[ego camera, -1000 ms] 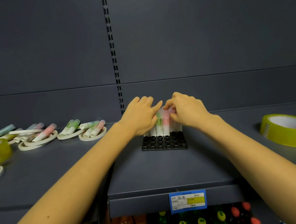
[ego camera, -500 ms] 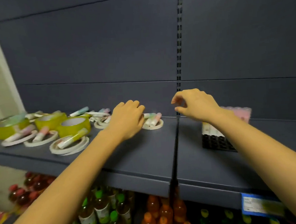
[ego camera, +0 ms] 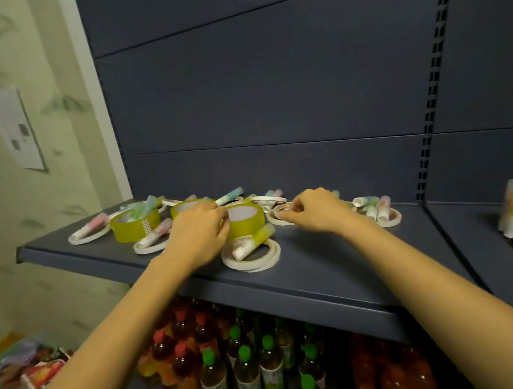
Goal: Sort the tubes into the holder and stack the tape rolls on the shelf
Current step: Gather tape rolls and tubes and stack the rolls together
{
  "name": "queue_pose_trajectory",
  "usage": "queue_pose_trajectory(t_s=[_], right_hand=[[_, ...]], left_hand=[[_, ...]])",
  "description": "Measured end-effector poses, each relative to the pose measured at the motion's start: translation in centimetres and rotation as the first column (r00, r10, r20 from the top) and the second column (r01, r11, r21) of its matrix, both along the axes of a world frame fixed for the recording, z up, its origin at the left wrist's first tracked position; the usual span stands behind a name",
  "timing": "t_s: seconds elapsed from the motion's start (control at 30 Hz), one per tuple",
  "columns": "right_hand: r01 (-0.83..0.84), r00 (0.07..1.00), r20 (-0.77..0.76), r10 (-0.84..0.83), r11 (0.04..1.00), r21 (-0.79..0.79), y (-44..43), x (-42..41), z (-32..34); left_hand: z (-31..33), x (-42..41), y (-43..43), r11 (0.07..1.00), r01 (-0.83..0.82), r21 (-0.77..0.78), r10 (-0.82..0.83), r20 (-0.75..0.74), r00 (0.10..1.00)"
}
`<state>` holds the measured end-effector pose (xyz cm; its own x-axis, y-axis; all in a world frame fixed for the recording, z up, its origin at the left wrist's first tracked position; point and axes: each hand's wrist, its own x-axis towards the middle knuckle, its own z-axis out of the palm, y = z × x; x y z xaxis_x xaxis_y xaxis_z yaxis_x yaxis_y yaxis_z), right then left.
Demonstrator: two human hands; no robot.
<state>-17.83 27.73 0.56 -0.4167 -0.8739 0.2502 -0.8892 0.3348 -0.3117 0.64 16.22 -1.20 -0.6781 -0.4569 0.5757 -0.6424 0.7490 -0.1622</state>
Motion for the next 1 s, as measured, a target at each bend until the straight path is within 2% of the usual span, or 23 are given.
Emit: queue_pose_trajectory(t_s=[0.2, 0.3, 0.43, 0.53, 0.6, 0.8, 1.0], right_hand=[[0.083, 0.991, 0.091, -0.097, 0.985, 0.151, -3.9, 2.8, -1.7], [0.106, 0.982, 0.141, -0.127, 0.983, 0.150, -4.2, 3.6, -1.7], [0.045, 0.910, 0.414, -0.001, 0.994, -0.097, -3.3, 3.1, -1.1], [0.104, 0.923, 0.386, 0.007, 0.958, -0.266, -1.6, 2.9, -0.4], [0.141, 0.935, 0.355, -0.014, 0.933, -0.333, -0.4, 2.6, 0.0], [0.258, 0.930, 0.354, -0.104, 0.869, -0.422, 4.3, 1.1, 0.6], [0.360, 0.919, 0.333, -0.209, 0.788, -0.500, 11.6, -1.7, 1.1]], left_hand=[[-1.5, 2.2, -1.9, 0.998, 0.061, -0.017, -0.061, 0.003, 0.998], [-2.0, 2.3, -2.4, 0.995, 0.068, 0.074, -0.069, 0.014, 0.998], [-2.4, 1.3, -2.8, 0.973, 0.007, 0.230, -0.035, 0.120, 0.992], [-2.3, 0.4, -3.0, 0.918, -0.039, 0.394, -0.060, 0.235, 0.970], [-2.0, -0.1, -3.3, 0.899, -0.044, 0.436, -0.083, 0.267, 0.960], [0.7, -1.4, -3.1, 0.884, 0.109, 0.455, -0.174, 0.104, 0.979], [2.3, -5.0, 1.6, 0.902, 0.218, 0.372, -0.254, 0.049, 0.966]])
